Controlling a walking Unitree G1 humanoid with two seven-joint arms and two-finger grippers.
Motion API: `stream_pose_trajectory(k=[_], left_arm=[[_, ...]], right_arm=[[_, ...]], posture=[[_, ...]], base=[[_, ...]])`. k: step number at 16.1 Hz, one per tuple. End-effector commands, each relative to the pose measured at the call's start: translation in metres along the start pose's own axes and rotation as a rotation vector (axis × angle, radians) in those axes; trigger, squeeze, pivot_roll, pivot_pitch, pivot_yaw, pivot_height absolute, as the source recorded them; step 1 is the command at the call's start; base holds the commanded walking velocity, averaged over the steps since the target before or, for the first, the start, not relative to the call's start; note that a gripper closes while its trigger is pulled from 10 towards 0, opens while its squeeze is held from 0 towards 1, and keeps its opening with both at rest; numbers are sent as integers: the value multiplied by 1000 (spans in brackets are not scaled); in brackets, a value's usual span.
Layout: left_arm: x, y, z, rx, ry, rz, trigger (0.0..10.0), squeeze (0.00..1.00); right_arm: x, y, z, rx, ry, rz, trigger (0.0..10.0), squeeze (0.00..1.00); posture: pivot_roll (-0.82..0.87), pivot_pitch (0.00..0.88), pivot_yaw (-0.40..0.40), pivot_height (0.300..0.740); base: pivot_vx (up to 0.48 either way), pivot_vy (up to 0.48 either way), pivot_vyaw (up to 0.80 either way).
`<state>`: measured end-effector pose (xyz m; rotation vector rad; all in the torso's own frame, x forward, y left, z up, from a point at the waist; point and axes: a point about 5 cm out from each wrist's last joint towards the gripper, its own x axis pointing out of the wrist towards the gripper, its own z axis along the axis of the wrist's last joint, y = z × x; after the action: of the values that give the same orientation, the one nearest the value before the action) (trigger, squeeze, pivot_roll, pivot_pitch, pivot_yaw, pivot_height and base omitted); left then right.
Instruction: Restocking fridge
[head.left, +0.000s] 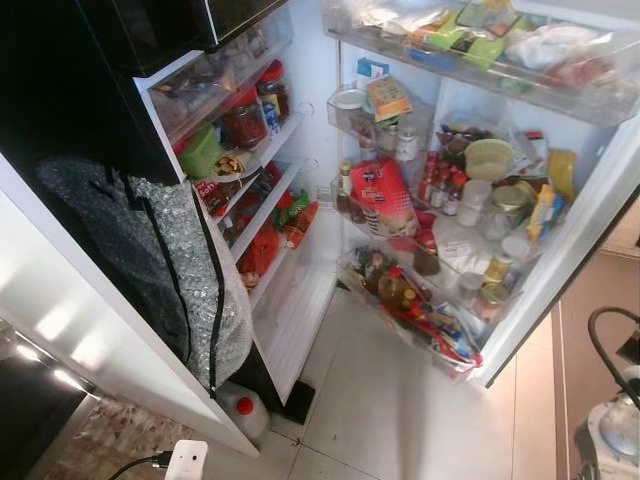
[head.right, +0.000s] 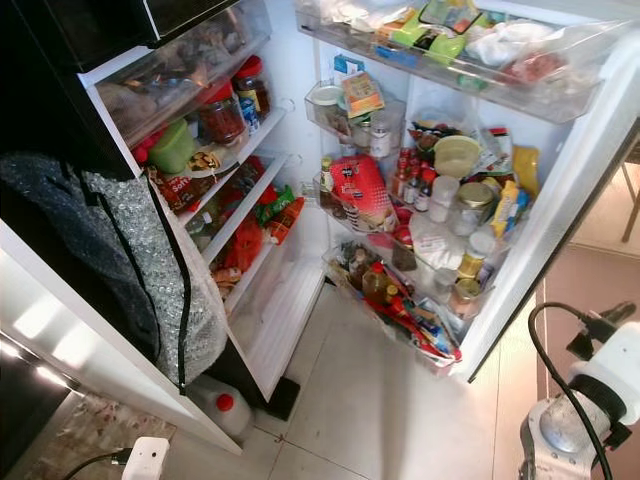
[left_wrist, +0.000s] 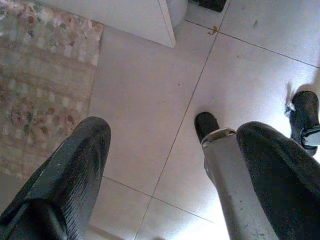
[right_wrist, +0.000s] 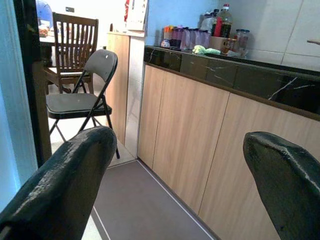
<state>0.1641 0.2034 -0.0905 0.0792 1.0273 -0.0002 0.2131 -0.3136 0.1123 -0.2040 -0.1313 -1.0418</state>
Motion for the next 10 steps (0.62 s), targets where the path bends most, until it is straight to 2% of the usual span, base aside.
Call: stream_pose_trajectory(k=[1, 6, 10], left_arm=[[-1, 6, -4, 2, 14, 15, 10000, 0], [-1, 7, -3, 4, 13, 17, 10000, 0], [-1, 7, -2, 2, 9, 17, 10000, 0]], right_arm=[[0, 2, 5, 11, 5, -16, 10000, 0], [8, 1, 11, 17, 9, -27, 10000, 0], [10, 6, 10, 21, 43, -4, 10000, 0]], posture=[[-193, 18, 98, 740], [-189, 27, 104, 740], [-185, 28, 105, 740]], base=[[0, 0, 0], [0, 0, 0], [0, 0, 0]])
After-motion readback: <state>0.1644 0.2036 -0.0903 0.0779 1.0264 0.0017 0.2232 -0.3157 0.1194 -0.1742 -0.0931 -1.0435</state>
